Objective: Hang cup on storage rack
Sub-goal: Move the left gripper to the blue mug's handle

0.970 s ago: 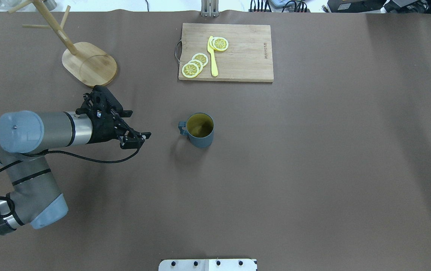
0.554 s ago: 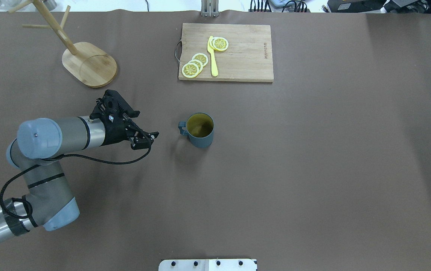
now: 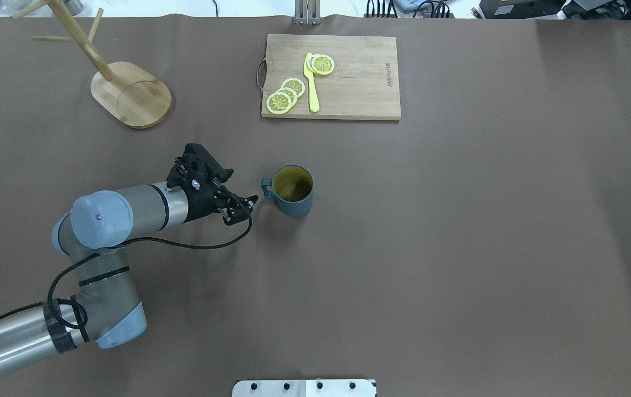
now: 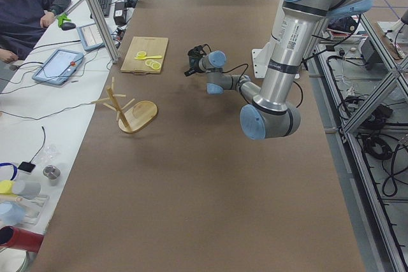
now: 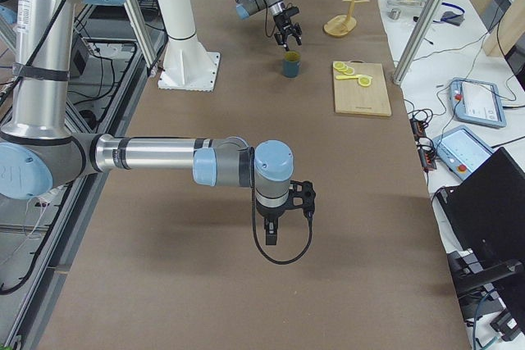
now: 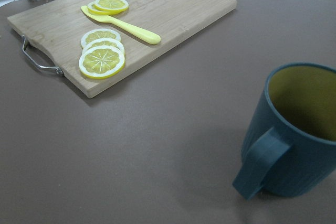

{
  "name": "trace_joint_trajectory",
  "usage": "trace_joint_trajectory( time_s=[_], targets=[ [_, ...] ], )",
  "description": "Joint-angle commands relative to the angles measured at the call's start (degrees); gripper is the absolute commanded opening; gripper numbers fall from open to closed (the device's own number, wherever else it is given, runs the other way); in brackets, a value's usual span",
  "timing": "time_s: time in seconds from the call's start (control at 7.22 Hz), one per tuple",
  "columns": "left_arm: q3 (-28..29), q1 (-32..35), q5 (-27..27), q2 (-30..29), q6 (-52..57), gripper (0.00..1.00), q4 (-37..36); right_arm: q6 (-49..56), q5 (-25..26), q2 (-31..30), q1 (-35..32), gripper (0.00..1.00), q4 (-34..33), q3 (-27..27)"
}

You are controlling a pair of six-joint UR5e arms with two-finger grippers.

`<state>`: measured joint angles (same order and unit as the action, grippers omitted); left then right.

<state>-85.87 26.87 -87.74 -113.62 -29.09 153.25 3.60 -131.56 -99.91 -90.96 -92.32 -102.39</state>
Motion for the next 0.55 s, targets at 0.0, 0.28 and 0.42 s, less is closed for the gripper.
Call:
trace_joint_trajectory(
  time_s=[0.0,0.28,0.42],
  targets=[
    [0.0,-2.3,1.7,-0.5,-0.5,0.82,0.4,0.0,0.1,0.2,0.0,1.0,-0.1,0.0],
    [0.0,-2.3,1.7,-0.6,-1.1,0.66,0.3,0.0,0.0,0.2,0.0,1.0,-0.1,0.0],
    [0.1,-2.3,1.7,-0.9,-1.1,0.61,0.3,0.0,0.0,0.2,0.0,1.0,0.0,0.0]
  ],
)
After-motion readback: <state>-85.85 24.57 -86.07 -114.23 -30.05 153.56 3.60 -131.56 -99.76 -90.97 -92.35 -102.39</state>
